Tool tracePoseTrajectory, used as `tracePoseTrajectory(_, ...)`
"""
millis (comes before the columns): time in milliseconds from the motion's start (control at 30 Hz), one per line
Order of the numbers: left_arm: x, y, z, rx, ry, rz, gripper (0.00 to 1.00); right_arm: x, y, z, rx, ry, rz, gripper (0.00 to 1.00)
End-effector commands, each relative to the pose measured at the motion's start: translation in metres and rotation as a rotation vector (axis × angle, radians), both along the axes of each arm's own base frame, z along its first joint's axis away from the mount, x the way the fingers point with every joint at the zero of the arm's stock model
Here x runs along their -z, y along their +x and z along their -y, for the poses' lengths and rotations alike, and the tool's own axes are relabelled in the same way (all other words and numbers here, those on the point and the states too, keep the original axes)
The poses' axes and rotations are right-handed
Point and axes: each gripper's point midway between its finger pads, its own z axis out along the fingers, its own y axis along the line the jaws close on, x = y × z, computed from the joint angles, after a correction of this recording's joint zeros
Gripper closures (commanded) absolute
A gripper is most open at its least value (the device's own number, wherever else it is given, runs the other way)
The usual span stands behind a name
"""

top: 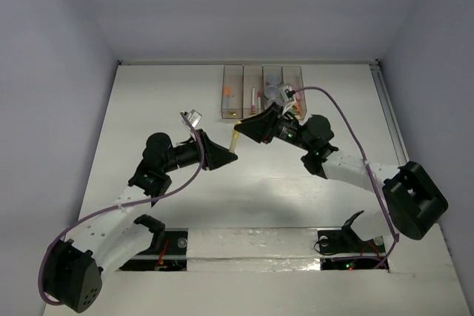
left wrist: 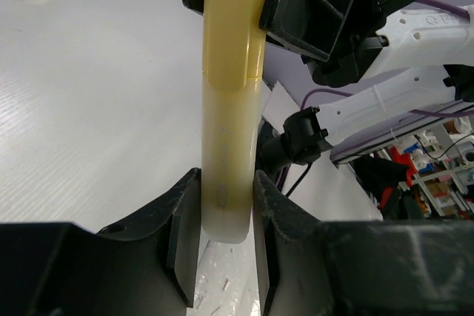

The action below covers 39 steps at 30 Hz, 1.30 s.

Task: Sort the stationery into containers
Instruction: Close the pen cap on the pen, then place the pen in the storage box.

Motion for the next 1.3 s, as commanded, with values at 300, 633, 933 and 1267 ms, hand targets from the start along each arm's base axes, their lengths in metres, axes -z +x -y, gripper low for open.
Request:
tracePoseTrajectory(300,-0.143,0.009,-0.016,-0.072,-0.266,0.363,1.0,0.098,-0.087,-0.004,-0.409,-0.201,-0.057,1.0)
tracePoseTrajectory(633,-0.152,0.011,-0.017,-0.076,-0.266,0.38,1.0,0.108,-0.097,-0.007,-0.421,-0.216,-0.083,1.0)
tracePoseTrajectory(933,-0.15,0.014,-0.033,-0.126,-0.238,0.388,1.0,0.116,-0.097,0.0,-0.382,-0.261,-0.107,1.0)
tracePoseTrajectory(1267,-0.127,0.014,-0.03,-0.103,-0.239,0.34,1.0,0.052,-0.072,-0.013,-0.289,-0.146,-0.013,0.51)
